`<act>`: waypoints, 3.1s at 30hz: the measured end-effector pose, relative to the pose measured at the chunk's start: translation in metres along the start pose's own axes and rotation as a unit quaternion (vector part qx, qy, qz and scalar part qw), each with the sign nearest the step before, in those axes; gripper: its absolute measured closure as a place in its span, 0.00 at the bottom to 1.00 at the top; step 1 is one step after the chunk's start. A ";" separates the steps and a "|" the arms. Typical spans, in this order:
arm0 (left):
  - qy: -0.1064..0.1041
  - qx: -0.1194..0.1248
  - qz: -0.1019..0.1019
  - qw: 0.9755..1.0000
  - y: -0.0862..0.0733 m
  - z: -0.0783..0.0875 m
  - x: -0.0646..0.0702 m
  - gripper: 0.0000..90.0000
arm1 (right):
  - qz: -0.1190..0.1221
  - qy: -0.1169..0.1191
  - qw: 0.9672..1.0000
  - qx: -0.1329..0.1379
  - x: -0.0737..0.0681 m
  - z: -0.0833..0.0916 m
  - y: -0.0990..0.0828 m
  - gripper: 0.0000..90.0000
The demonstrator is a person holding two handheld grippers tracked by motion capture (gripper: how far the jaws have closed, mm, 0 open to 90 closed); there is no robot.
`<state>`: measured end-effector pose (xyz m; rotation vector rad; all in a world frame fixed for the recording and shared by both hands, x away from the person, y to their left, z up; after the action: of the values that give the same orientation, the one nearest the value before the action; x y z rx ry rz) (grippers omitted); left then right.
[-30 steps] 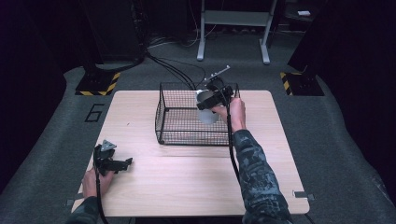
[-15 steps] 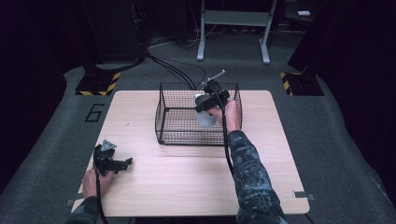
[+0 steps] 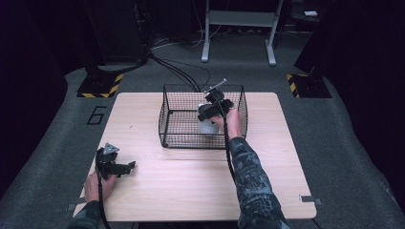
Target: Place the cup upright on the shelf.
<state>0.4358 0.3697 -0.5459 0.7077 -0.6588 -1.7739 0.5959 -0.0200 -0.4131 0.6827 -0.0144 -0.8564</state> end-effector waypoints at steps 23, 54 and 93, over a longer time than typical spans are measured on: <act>0.000 0.000 0.000 1.000 0.000 0.000 0.000 0.00 | -0.012 -0.026 0.999 -0.030 0.003 -0.020 -0.012 0.06; 0.000 0.000 0.000 1.000 0.000 0.000 0.000 0.00 | 0.017 -0.037 0.998 0.040 -0.020 0.031 -0.033 0.00; -0.003 -0.006 -0.007 1.000 0.000 0.001 -0.001 0.00 | -0.016 -0.081 0.990 0.117 -0.003 0.142 -0.204 0.00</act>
<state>0.4358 0.3706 -0.5448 0.7019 -0.6486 -1.7912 0.4133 -0.1889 -0.4147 0.8330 -0.2541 -0.9484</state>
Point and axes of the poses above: each handheld gripper's, and its own axes: z roughly backward along the jaws, y roughly out of its top, x roughly to its right, the point moved 2 cm from there along -z, roughly forward along the jaws, and after that the axes turned 12 degrees about y, right-handed, at the moved point
